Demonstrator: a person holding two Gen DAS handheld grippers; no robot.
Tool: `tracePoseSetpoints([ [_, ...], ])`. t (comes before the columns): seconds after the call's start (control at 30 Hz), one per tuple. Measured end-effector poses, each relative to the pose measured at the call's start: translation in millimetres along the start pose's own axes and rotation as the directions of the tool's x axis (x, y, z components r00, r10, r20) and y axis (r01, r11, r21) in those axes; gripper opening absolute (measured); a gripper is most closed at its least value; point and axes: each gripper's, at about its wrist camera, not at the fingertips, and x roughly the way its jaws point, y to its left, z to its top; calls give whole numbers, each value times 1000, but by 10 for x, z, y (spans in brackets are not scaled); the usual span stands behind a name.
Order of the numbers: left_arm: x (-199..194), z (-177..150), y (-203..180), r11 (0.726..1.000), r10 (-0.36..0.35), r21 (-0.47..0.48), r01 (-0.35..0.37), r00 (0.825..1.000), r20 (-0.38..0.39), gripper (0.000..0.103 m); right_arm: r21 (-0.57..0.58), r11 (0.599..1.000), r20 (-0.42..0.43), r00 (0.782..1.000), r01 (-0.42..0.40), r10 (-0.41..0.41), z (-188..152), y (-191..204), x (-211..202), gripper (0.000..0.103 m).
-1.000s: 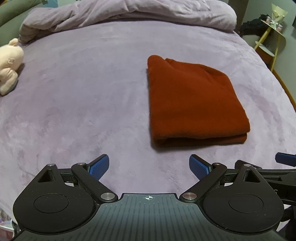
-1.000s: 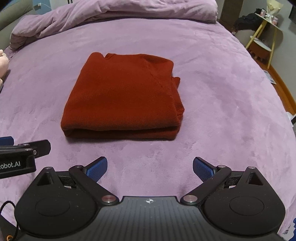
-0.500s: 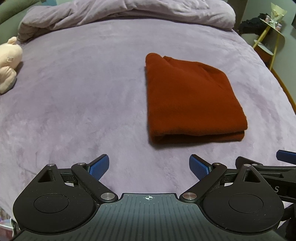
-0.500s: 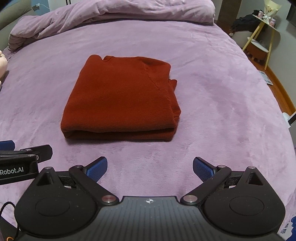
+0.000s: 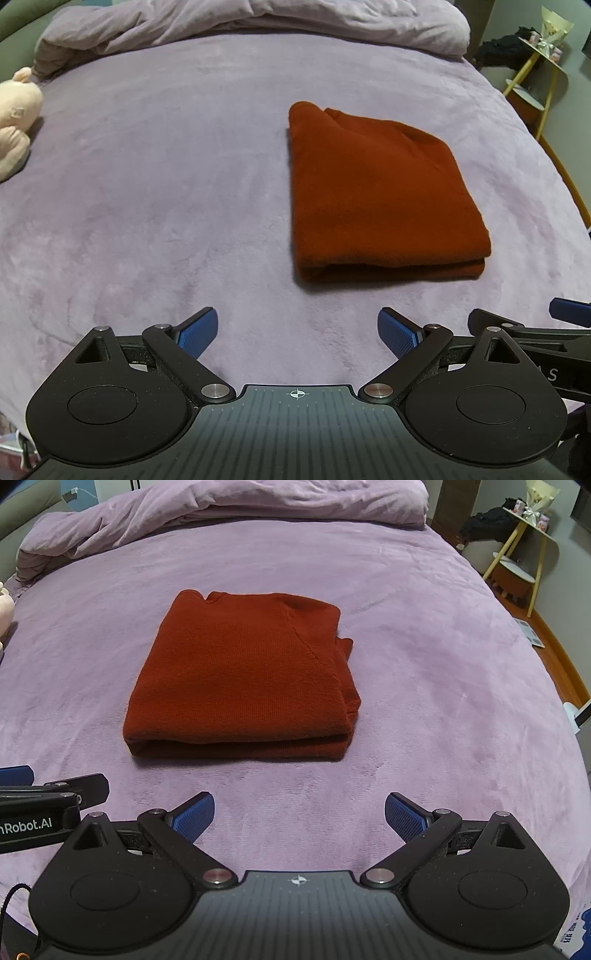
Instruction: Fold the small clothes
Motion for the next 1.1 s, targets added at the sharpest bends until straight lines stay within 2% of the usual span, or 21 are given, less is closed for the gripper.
tracePoseSetpoints([
  [1.1, -18, 0, -30, 1000, 3, 3, -3, 1000, -6, 97, 9, 1000, -2, 1000, -10, 10, 23, 3, -45, 99],
])
